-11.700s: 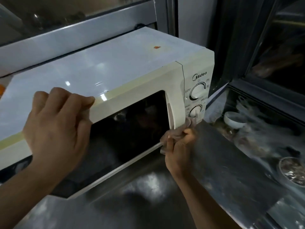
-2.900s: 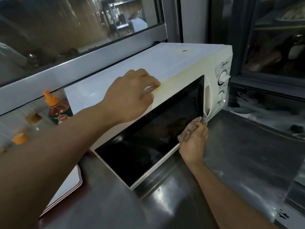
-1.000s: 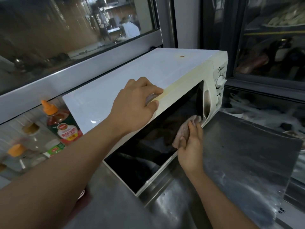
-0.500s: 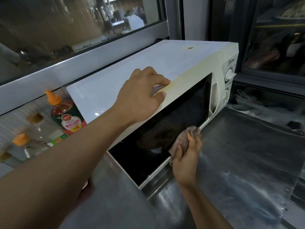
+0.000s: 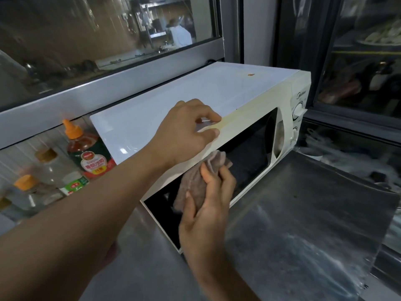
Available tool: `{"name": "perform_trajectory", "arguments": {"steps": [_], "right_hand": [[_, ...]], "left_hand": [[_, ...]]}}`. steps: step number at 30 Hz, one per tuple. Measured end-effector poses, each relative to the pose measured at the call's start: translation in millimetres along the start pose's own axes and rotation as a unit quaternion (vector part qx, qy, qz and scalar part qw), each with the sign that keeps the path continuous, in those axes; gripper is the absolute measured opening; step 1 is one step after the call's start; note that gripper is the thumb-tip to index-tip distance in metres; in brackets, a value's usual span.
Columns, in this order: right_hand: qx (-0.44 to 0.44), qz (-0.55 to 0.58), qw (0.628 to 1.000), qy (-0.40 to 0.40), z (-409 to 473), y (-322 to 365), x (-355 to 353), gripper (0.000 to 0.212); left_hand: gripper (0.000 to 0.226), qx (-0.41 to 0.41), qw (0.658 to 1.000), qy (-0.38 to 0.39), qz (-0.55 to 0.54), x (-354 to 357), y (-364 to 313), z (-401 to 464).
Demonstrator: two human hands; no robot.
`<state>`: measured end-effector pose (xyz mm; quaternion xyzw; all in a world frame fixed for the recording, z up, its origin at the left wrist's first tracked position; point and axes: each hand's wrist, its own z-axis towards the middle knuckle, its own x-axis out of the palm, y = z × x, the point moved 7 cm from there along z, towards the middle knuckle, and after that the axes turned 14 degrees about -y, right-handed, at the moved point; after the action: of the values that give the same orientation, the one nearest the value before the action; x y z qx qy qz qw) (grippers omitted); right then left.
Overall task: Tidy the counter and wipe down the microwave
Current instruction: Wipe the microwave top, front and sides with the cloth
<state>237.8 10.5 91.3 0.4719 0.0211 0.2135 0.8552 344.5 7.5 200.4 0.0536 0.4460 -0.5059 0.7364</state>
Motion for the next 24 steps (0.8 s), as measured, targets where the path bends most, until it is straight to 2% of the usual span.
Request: {"name": "perform_trajectory", "arguments": {"steps": [3,6,10,12,16,20,24], "right_hand": [[-0.004,-0.003,0.999,0.039,-24.2,9.6,6.3,0.047],[-0.010,0.021,1.000,0.020,-16.7,6.7,5.9,0.041],[0.021,-0.004,0.999,-0.039,32.5,-24.6,-2.0,0.046],[0.037,-0.026,0.998,-0.044,57.9,-40.7,-5.6,0.048],[0.007,-0.067,0.997,-0.045,88.6,-55.9,-9.2,0.050],[0.046,-0.112,0.989,-0.082,142.1,-82.4,-17.4,0.050],[0.012,-0.130,0.989,-0.075,159.2,-93.8,-22.5,0.049]], "left_hand": [[0.020,-0.015,0.999,-0.006,-0.030,-2.5,0.2,-0.2],[0.019,-0.044,0.997,-0.006,-0.066,-4.0,3.0,-1.3],[0.023,-0.059,0.995,-0.001,-0.080,-3.4,4.0,-1.2],[0.024,-0.059,0.995,0.002,-0.076,-2.5,4.5,-1.4],[0.023,-0.054,0.996,0.003,-0.071,-1.8,5.7,-1.0],[0.023,-0.051,0.997,0.002,-0.062,-0.9,6.5,-0.6],[0.023,-0.047,0.997,0.005,-0.057,-0.7,5.7,-1.2]]}}
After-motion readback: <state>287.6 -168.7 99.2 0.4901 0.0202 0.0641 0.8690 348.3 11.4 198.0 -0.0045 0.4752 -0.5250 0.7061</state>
